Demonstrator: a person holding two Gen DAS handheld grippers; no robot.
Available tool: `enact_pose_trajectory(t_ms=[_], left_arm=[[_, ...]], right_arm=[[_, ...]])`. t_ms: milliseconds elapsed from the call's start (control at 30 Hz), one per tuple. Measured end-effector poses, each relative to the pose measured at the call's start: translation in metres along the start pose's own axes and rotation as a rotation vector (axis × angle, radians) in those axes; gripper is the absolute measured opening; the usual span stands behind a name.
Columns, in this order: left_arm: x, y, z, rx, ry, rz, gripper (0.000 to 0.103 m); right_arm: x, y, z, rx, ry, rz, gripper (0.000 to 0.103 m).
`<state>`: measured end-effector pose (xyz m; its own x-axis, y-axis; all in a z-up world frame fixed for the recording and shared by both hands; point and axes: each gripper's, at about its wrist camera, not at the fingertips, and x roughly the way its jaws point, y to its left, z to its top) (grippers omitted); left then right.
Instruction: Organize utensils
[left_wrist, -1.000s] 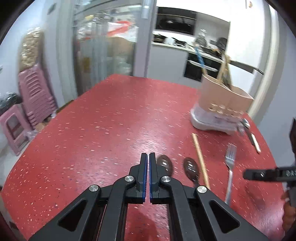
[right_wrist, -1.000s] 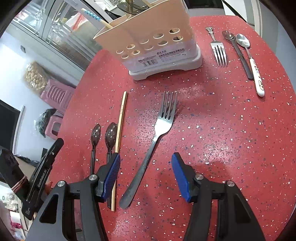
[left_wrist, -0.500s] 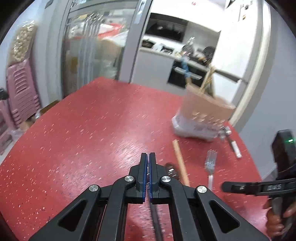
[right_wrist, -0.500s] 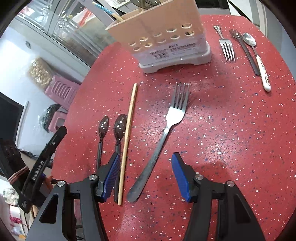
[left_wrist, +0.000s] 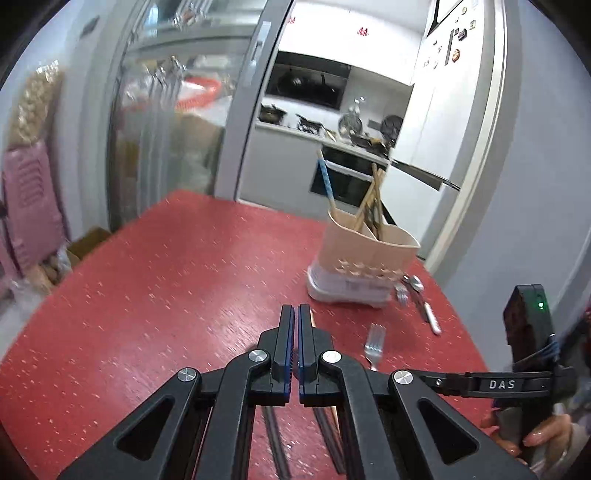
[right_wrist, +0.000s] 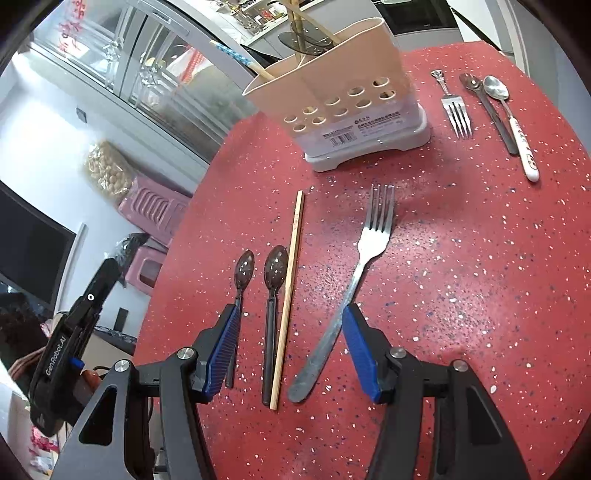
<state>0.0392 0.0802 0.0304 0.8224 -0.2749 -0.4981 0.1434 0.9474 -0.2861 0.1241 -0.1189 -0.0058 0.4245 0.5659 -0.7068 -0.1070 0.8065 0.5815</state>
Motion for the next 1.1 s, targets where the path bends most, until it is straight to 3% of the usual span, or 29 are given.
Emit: enact_pose_trajectory(t_ms=[67, 133, 200, 267, 367, 433, 567, 700, 833, 1000, 1100], left_arm=[[-0.005, 0.0, -0.001, -0.016, -0.001, -0.048, 0.025], [-0.012, 0.001, 0.001, -0.057, -0.009, -0.151, 0.025], [-0.028, -0.008, 0.003, -0.034, -0.082, -0.18, 0.025], [-0.043, -0.017, 0.004, 0.0, -0.162, -0.086, 0.025], [-0.064, -0.035, 0.002, 0.046, -0.296, 0.161, 0.025], [-0.067, -0.036, 0.003, 0.031, -0.303, 0.207, 0.025], [-0.062, -0.027, 0.004, -0.042, -0.228, 0.145, 0.025], [-0.051, -0.027, -0.007, 0.003, -0.141, 0.134, 0.025], [-0.035, -0.012, -0.013, -0.121, -0.029, 0.052, 0.025], [-0.001, -0.001, -0.025, -0.15, 0.163, 0.16, 0.025], [0.011, 0.005, -0.033, -0.18, 0.207, 0.203, 0.025]], right_arm=[[-0.002, -0.002, -0.002, 0.006, -0.005, 0.007, 0.062], [-0.002, -0.004, -0.002, 0.012, -0.007, 0.015, 0.062], [-0.003, -0.006, -0.003, 0.017, -0.009, 0.026, 0.062], [-0.003, -0.006, -0.003, 0.019, -0.009, 0.033, 0.062], [-0.004, -0.004, -0.003, 0.007, -0.014, 0.039, 0.062], [-0.006, -0.004, -0.004, 0.003, -0.014, 0.043, 0.062], [-0.007, -0.005, -0.003, 0.008, -0.016, 0.049, 0.062], [-0.006, -0.005, -0.005, 0.001, -0.014, 0.044, 0.062], [-0.004, -0.002, -0.006, -0.016, -0.018, 0.021, 0.062], [-0.003, 0.001, -0.009, -0.039, -0.013, -0.002, 0.062], [-0.002, 0.001, -0.009, -0.036, -0.011, -0.003, 0.062]])
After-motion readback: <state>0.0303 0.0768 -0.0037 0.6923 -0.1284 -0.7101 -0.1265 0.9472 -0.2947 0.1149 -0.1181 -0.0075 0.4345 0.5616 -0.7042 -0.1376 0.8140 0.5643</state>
